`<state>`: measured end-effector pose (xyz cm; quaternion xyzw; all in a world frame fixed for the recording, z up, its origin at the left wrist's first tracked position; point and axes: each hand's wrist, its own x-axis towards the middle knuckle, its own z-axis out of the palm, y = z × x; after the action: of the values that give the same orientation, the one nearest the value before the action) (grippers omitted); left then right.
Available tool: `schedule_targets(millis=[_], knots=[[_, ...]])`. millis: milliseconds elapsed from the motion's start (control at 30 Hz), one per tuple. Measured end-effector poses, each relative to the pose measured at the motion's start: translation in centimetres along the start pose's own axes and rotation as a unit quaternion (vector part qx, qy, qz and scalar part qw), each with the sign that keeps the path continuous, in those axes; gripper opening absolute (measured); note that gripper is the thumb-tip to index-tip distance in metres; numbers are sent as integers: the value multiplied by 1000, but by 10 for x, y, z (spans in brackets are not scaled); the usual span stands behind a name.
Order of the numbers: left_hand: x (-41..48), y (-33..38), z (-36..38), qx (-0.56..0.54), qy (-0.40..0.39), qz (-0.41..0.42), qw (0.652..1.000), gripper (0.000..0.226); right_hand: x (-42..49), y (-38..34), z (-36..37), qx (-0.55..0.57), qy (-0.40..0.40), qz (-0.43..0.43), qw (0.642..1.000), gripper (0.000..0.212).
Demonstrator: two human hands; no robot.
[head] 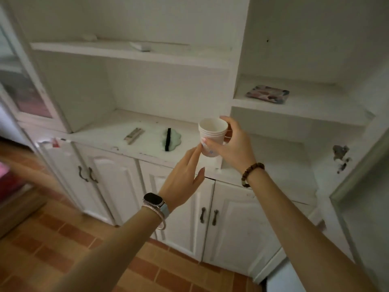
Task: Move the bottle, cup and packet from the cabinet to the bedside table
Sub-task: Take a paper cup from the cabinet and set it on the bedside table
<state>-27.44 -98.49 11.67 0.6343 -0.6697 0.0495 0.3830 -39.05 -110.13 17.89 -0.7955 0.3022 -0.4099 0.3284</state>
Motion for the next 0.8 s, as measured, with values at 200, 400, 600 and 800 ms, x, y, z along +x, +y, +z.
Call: schedule_targets(millis=[200,400,600,800], knots=[[-101,-38,-41,89,-11,-110,990,62,-33,-21,100,69,-111,-7,991,70],[-213,-57,-93,116,31,-239,964,65,-92,-72,206,111,-225,-30,968,70],[-334,-61,-161,128,87,-333,930,64,-173,-146,296,153,-316,-55,935,69],[-442,-53,-229,168,126,-391,896,66,-255,-225,371,190,-389,-81,898,70]])
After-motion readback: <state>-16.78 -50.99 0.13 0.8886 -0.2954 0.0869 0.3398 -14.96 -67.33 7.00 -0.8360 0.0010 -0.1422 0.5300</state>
